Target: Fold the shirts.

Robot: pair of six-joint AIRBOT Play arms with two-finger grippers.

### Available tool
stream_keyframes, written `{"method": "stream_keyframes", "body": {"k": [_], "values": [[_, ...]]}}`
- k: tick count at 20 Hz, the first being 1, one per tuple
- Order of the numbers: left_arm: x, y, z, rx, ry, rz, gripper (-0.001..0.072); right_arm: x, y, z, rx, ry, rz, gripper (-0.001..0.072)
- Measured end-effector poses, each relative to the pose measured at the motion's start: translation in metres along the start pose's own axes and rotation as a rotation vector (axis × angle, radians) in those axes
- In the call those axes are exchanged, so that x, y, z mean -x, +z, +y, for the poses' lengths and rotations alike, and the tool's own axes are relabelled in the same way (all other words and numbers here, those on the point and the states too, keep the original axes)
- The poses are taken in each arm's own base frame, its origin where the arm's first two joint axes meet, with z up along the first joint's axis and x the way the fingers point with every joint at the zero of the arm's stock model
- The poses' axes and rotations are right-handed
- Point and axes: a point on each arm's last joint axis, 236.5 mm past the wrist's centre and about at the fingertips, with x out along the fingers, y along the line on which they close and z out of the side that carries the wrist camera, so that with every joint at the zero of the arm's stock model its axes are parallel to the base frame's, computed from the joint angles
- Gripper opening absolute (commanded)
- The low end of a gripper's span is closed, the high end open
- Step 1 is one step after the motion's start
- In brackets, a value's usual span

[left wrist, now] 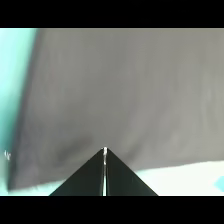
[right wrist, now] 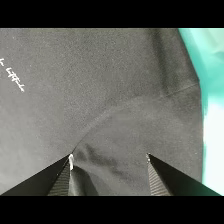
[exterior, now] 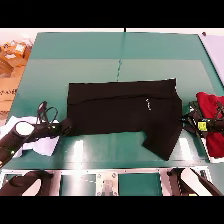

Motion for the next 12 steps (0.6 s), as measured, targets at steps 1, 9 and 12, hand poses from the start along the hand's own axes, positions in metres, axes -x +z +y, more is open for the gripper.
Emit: {"method": "stream_keyframes", "body": {"k": [1,9,12], "values": [[0.0,-0.014,-0.003,-0.011,-0.003,0.055,0.0021,0.0,0.001,0.0,0.0,0.0,-0.003,0.0544],[-0.027,-0.061,-0.008,0.045,0.023,0.099,0.0665,0.001,0.017,0.002,-0.011,0.01,-0.071,0.0544],[-0.031,-0.031,-0.004,0.077,0.032,-0.046,0.0578,0.001,0.021,0.003,-0.013,0.014,-0.089,0.0544]]}}
